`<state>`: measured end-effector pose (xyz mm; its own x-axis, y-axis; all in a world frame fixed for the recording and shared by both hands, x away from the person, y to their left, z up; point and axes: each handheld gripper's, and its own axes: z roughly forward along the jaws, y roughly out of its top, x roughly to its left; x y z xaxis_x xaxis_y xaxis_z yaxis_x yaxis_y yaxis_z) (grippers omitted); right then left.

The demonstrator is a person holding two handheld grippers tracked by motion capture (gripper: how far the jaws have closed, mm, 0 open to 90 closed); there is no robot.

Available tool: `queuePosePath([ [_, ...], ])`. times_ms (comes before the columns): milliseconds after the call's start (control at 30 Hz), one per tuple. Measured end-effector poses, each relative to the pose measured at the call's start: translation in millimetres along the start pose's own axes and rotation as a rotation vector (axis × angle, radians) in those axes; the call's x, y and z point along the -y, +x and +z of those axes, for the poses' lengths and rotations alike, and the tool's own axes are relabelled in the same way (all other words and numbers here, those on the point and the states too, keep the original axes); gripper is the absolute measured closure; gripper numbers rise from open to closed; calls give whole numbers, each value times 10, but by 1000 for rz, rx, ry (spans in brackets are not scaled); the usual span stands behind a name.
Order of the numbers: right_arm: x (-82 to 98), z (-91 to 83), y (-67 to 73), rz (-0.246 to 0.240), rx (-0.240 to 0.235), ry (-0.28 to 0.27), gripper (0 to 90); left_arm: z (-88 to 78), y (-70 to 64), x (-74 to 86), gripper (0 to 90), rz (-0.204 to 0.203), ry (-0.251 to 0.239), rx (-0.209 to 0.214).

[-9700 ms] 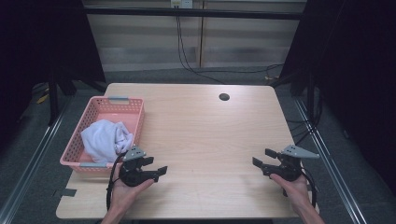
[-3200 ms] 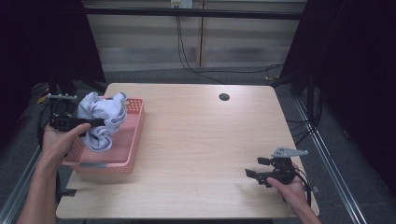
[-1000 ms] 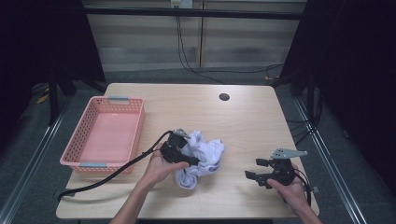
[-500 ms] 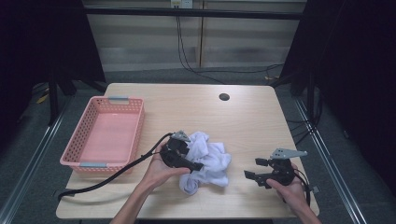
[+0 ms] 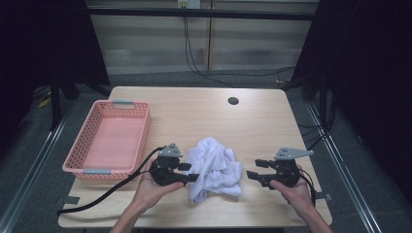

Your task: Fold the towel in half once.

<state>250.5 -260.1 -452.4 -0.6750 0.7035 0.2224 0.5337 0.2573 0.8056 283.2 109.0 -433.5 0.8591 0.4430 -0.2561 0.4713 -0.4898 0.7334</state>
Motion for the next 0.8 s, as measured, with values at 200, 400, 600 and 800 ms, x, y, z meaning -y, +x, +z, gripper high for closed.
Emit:
queuePosePath([
  [200, -203, 282, 137, -56, -59, 31, 578, 72, -51, -2, 576, -14, -63, -1],
  [400, -212, 655, 244, -88, -95, 94, 552, 272, -17, -55, 711, 4, -44, 8],
  [600, -207, 680, 285, -108, -84, 87, 795, 197, 13, -58, 881, 5, -67, -33],
  [800, -219, 530, 192, -66, -37, 37, 858, 72, 87, -46, 888, -26, -103, -57],
])
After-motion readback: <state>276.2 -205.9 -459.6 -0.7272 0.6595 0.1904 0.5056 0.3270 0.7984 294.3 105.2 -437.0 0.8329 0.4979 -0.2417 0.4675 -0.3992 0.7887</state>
